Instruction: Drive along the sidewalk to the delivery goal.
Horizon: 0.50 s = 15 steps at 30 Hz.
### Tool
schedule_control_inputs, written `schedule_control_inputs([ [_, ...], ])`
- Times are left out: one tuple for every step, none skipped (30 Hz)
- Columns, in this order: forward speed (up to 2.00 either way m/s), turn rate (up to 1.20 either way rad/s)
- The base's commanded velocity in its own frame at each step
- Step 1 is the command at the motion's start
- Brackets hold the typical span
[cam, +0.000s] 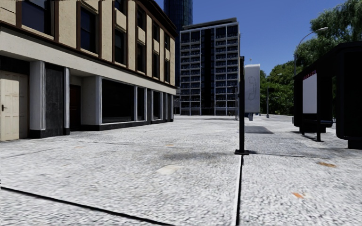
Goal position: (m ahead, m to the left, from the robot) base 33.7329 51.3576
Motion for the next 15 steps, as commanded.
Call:
schedule_control_inputs([
  [2.00, 0.00],
  [2.00, 0.00],
  [2.00, 0.00],
  [2.00, 0.00],
  [2.00, 0.00],
  [2.00, 0.00],
  [2.00, 0.00],
  [2.00, 0.00],
  [2.00, 0.00],
  [2.00, 0.00],
  [2.00, 0.00],
  [2.00, 0.00],
  [2.00, 0.00],
  [2.00, 0.00],
  [2.00, 0.00],
])
